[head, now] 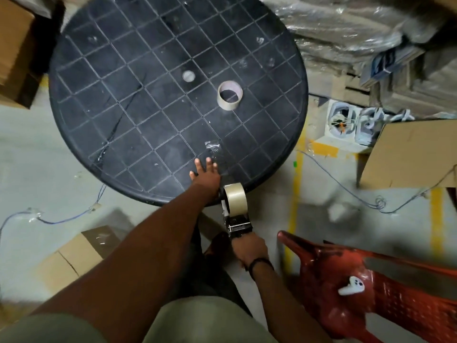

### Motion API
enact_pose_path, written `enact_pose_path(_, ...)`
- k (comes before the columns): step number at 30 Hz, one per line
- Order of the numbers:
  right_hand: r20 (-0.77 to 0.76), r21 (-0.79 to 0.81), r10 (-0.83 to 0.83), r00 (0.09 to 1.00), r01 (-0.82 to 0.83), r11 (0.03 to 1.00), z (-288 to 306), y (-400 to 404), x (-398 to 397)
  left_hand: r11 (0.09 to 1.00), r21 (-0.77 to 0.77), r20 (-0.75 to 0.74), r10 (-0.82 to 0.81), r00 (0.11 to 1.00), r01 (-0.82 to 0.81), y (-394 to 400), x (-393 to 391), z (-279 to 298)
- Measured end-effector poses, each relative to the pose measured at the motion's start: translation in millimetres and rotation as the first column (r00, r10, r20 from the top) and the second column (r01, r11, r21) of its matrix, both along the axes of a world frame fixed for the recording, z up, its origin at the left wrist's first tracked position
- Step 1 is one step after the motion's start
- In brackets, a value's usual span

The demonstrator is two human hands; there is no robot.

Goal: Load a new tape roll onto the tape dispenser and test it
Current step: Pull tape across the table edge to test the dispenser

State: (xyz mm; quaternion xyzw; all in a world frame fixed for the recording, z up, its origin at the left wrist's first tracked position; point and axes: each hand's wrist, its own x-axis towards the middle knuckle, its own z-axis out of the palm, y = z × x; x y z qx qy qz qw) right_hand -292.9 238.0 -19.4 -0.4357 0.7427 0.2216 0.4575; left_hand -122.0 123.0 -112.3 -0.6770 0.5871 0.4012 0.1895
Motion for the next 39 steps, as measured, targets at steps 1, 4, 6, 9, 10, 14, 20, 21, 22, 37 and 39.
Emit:
enact_pose_path(1, 0.001, -0.015, -0.002, 1.000, 0.002, 1.000, 8.1, -9.5, 4.4, 1.000, 0.017, -0.015, 0.011, 1.000, -0.010, -3.6, 2.4, 1.9)
enact_pose_path(4, 0.027, -0.024, -0.002, 1.000, 0.003, 1.000, 27.2, -32.6, 12.5, 0.997, 0.079, -0.056, -0.002, 0.998, 0.006, -15.9, 9.8, 7.6)
enact_pose_path(6, 0.082, 0.020, -0.008, 0.997, 0.007, 1.000, 42.2, -50.7, 21.1, 0.988, 0.111, -0.057, -0.102, 0.993, 0.108, -23.0, 14.3, 12.2)
enact_pose_path(9, 0.164, 0.135, -0.106, 0.981, 0.084, 0.987, 59.4, -81.3, 38.8, 0.990, 0.073, -0.104, -0.114, 0.988, 0.122, -32.2, 23.4, 12.5)
enact_pose_path(10, 0.168, 0.165, -0.131, 0.977, 0.103, 0.981, 66.4, -92.4, 44.7, 0.996, 0.042, -0.132, -0.073, 0.989, 0.079, -35.2, 26.9, 18.4)
enact_pose_path(14, 0.170, 0.160, -0.170, 0.971, 0.143, 0.977, 83.3, -130.4, 61.9, 0.994, -0.028, -0.261, 0.097, 0.961, -0.108, -46.5, 48.0, 38.9)
enact_pose_path(20, 0.215, -0.075, -0.107, 0.971, 0.126, 0.989, 65.9, -176.9, 107.9, 0.905, -0.169, -0.389, 0.304, 0.870, -0.391, -69.6, 100.8, 38.9)
enact_pose_path(21, 0.199, -0.129, -0.041, 0.979, 0.067, 0.989, 61.5, -184.2, 118.2, 0.906, -0.183, -0.362, 0.300, 0.883, -0.383, -87.0, 107.6, 10.4)
enact_pose_path(22, 0.164, -0.175, 0.021, 0.986, 0.008, 0.985, 55.3, -191.1, 129.1, 0.917, -0.202, -0.344, 0.262, 0.902, -0.344, -86.0, 116.8, 17.6)
enact_pose_path(37, -0.152, -0.358, 0.358, 0.921, -0.389, 0.849, -31.2, -237.0, 229.0, 0.955, -0.133, -0.256, 0.225, 0.940, -0.265, -86.6, 197.0, 10.3)
enact_pose_path(39, -0.187, -0.365, 0.365, 0.912, -0.409, 0.836, -38.9, -237.4, 229.3, 0.955, -0.086, -0.259, 0.254, 0.932, -0.284, -82.0, 194.2, 7.9)
